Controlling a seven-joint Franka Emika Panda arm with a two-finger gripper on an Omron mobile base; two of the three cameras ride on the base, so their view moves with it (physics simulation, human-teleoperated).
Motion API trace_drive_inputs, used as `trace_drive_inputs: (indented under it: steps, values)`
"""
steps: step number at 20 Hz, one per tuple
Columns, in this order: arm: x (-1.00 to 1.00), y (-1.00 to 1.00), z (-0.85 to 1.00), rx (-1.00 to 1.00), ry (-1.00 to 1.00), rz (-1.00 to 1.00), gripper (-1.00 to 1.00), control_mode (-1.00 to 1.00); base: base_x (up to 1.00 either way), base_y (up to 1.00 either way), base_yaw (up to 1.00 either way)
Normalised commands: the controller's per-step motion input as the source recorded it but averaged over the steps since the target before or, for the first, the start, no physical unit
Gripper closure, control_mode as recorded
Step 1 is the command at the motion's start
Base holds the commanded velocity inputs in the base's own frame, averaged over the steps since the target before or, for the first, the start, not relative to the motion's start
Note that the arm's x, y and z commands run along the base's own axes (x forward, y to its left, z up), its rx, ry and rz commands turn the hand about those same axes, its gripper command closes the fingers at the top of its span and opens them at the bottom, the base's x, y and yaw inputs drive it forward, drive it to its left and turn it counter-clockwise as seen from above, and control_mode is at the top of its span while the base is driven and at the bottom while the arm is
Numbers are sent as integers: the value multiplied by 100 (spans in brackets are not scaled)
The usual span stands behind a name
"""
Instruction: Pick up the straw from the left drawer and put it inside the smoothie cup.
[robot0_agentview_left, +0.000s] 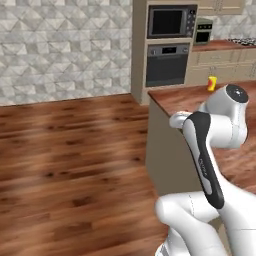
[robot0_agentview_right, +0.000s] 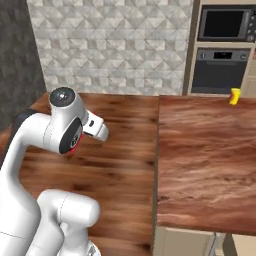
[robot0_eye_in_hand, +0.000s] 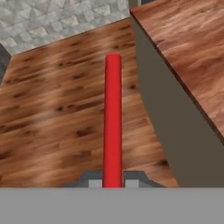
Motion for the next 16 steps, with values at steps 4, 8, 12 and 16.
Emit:
trace_drive_inputs:
  steps: [4, 8, 12, 16]
  values:
    - [0, 0, 0, 0, 0, 0, 100, 100, 85, 30, -27]
    - [0, 0, 0, 0, 0, 0, 100, 100, 67, 46, -31]
    - [0, 0, 0, 0, 0, 0, 100, 100, 67, 57, -30]
    - [0, 0, 0, 0, 0, 0, 100, 100, 66, 66, -30]
